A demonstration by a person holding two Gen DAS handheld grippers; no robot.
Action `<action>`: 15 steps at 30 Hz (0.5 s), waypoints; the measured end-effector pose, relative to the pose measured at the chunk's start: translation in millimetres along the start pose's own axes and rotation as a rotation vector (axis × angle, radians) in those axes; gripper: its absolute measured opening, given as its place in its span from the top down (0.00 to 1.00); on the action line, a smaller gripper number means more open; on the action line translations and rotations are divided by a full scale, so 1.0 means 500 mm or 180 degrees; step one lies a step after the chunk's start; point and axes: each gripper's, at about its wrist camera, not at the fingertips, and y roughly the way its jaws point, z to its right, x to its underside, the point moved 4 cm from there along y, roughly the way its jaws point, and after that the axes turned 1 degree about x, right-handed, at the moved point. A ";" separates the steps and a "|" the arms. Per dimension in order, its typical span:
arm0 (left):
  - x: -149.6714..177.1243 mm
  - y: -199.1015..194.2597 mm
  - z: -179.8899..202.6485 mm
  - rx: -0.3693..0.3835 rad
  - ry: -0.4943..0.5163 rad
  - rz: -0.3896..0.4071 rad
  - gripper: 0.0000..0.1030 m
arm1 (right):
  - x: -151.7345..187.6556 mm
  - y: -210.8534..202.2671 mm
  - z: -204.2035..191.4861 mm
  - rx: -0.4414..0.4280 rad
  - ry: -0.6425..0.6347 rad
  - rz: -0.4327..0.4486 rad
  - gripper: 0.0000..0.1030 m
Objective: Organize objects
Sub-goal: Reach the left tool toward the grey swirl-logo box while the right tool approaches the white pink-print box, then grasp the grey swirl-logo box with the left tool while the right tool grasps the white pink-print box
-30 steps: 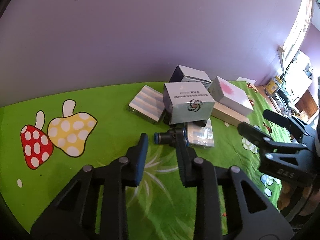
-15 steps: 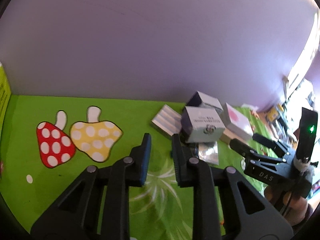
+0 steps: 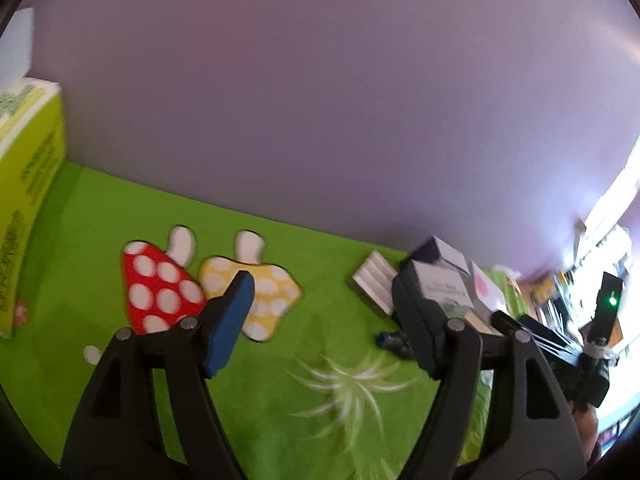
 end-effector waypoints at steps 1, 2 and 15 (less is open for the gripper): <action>-0.007 -0.001 -0.009 -0.0071 0.0045 0.0020 0.28 | -0.002 0.000 0.008 -0.0016 0.0055 0.0000 0.16; -0.019 -0.008 -0.031 -0.0110 0.0082 0.0041 0.28 | -0.004 0.001 0.014 -0.0014 0.0093 -0.0017 0.16; 0.028 -0.017 0.051 0.0232 0.0647 -0.0150 0.11 | -0.039 0.040 0.023 0.0077 0.0268 -0.0127 0.16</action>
